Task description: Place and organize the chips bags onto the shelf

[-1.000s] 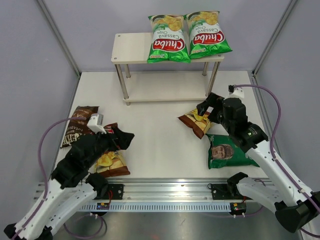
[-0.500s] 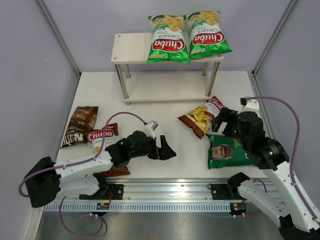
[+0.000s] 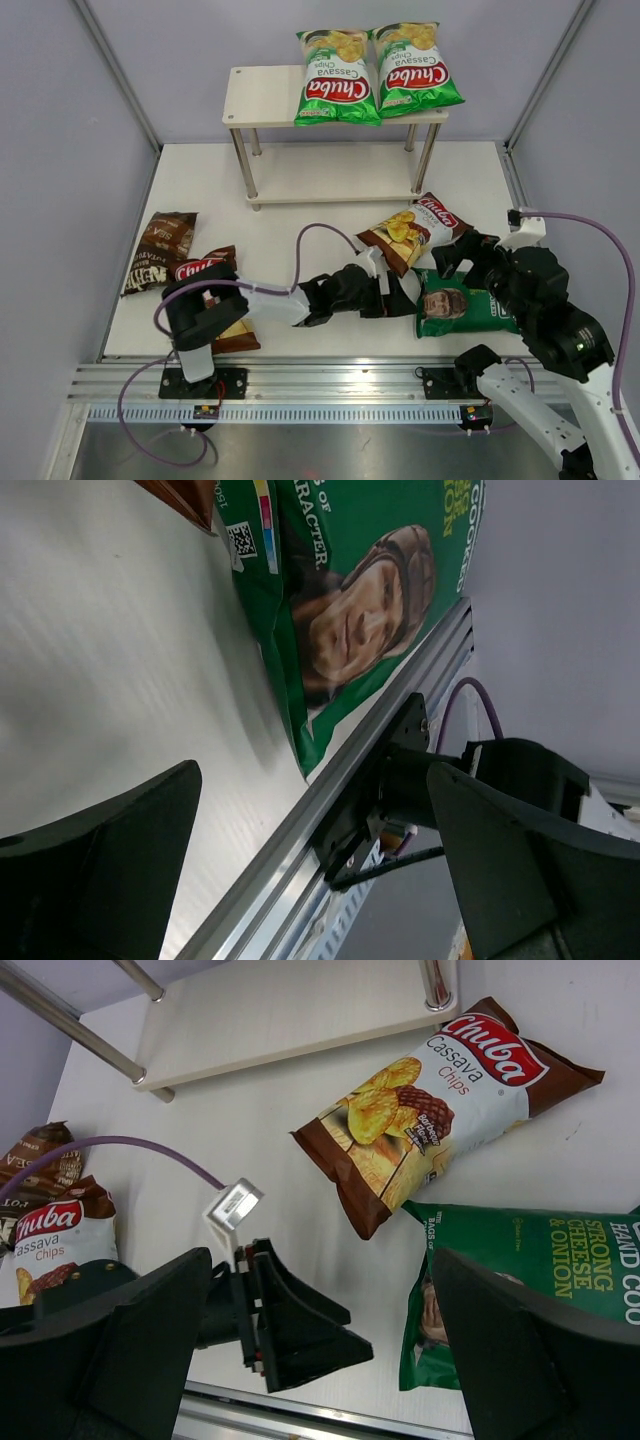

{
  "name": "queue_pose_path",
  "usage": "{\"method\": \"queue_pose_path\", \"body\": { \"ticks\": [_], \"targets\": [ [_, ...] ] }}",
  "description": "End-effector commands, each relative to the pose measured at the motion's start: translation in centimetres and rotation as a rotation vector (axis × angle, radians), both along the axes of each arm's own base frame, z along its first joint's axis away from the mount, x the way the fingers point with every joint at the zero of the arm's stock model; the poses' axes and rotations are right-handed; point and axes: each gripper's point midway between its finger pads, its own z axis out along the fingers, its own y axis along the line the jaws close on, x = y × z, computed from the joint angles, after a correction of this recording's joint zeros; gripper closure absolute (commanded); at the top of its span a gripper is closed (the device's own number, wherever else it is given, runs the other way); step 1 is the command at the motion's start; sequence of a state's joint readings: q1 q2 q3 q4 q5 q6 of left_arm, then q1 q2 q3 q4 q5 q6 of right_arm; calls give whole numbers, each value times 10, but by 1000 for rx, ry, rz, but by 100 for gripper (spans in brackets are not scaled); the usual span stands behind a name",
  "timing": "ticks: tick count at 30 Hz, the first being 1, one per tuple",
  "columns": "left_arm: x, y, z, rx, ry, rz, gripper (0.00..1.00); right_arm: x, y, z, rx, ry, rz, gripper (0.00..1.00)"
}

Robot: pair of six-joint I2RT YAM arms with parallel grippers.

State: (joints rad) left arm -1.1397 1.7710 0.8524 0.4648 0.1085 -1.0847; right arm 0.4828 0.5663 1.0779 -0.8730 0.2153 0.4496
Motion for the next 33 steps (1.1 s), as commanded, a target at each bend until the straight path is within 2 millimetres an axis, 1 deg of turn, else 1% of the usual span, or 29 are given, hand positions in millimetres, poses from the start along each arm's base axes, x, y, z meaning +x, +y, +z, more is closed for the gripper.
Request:
{"method": "queue_pose_path", "body": {
  "ticks": [1, 3, 4, 7, 9, 10, 11, 14, 17, 19, 20, 22, 25, 26, 27, 29, 30, 31, 32, 33],
  "targets": [
    [11, -31, 7, -88, 43, 51, 1, -11, -1, 17, 27, -46, 30, 1],
    [15, -39, 1, -85, 67, 62, 1, -17, -1, 24, 50, -70, 38, 1],
    [15, -42, -10, -72, 90, 71, 1, -18, -1, 26, 56, -80, 39, 1],
    [19, -50, -26, -53, 119, 94, 1, -23, -3, 33, 71, -106, 42, 1],
    [20, -56, -32, -46, 128, 92, 1, -26, -3, 38, 78, -117, 51, 1],
    [21, -62, -30, -54, 130, 88, 1, -27, -3, 39, 82, -122, 54, 0],
    [22, -64, -39, -41, 139, 89, 1, -28, -2, 39, 84, -123, 62, 0],
    [22, -74, -48, -28, 151, 78, 1, -30, 0, 40, 90, -127, 75, 1],
    [22, -78, -57, 0, 158, 83, 1, -32, 2, 39, 93, -125, 92, 1],
    [25, -77, -67, 31, 161, 101, 1, -35, 4, 41, 105, -131, 107, 1],
    [27, -80, -68, 35, 162, 105, 1, -36, 5, 40, 108, -132, 113, 1],
    [28, -81, -76, 56, 162, 106, 1, -38, 5, 43, 118, -144, 120, 1],
    [28, -85, -80, 68, 161, 105, 2, -41, 4, 45, 123, -153, 123, 0],
    [29, -86, -80, 64, 158, 107, 4, -42, 4, 46, 125, -156, 126, 1],
    [29, -86, -81, 62, 154, 109, 10, -42, 4, 46, 125, -156, 126, 1],
    [29, -87, -78, 43, 142, 109, 17, -44, 4, 46, 127, -158, 129, 1],
    [27, -85, -80, 43, 133, 104, 23, -44, 4, 45, 127, -156, 129, 1],
    [29, -88, -71, 8, 118, 101, 25, -44, 5, 45, 129, -156, 131, 1],
    [29, -88, -70, 3, 108, 102, 28, -44, 5, 45, 131, -157, 134, 1],
    [28, -86, -70, 3, 93, 98, 36, -45, 6, 45, 134, -157, 137, 1]
  ]
}}
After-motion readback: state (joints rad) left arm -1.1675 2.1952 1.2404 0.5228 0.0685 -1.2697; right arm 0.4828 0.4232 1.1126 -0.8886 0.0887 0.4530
